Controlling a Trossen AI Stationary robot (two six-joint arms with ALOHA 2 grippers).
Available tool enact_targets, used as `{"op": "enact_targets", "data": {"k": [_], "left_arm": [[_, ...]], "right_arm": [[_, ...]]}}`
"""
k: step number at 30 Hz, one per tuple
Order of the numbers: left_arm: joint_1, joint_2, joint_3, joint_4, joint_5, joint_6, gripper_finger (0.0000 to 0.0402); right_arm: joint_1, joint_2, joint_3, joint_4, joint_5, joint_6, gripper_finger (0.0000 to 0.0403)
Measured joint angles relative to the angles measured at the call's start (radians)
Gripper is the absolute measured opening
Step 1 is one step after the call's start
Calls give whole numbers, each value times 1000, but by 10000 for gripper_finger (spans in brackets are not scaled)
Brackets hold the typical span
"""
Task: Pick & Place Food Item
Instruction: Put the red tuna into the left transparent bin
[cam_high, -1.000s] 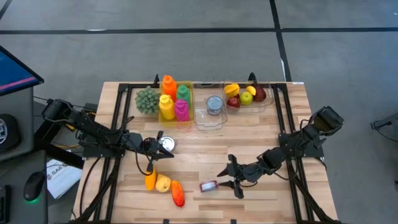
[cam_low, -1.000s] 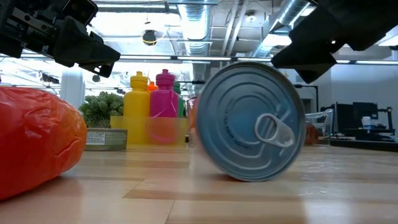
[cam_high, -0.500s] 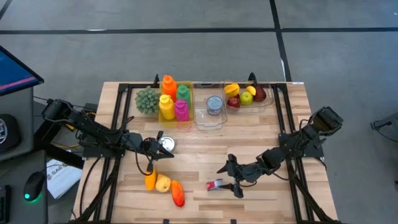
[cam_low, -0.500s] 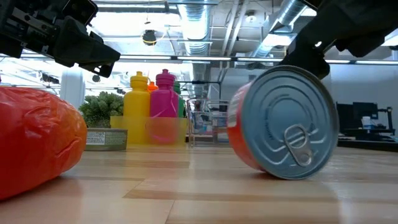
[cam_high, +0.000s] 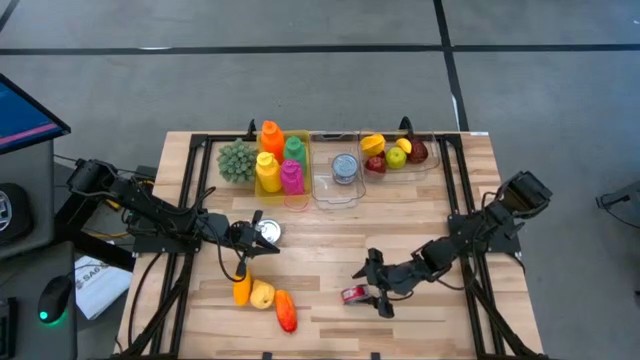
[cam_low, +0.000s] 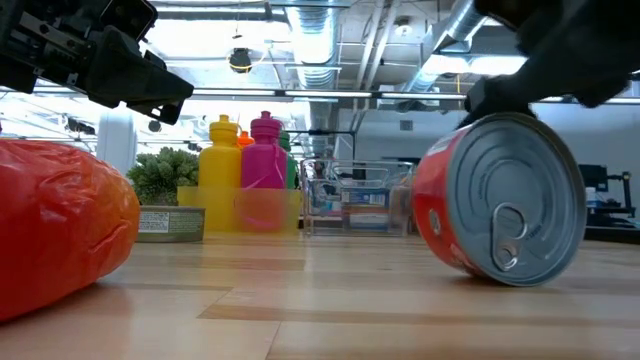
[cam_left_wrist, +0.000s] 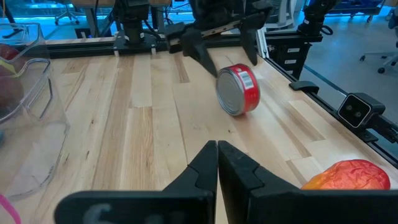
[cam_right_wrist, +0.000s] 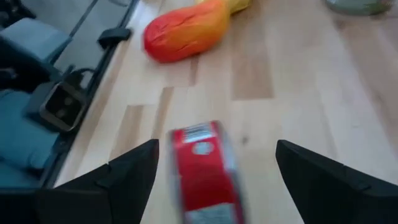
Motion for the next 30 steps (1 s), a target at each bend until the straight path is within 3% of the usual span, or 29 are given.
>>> {"op": "enact_targets", "data": {"k": [13, 30], "left_arm": [[0, 0, 0, 0, 0, 0, 2], [0, 0, 0, 0, 0, 0, 2]], "right_arm": [[10, 1, -1, -154, 8, 42, 314], [9, 1, -1, -156, 8, 43, 250]]}}
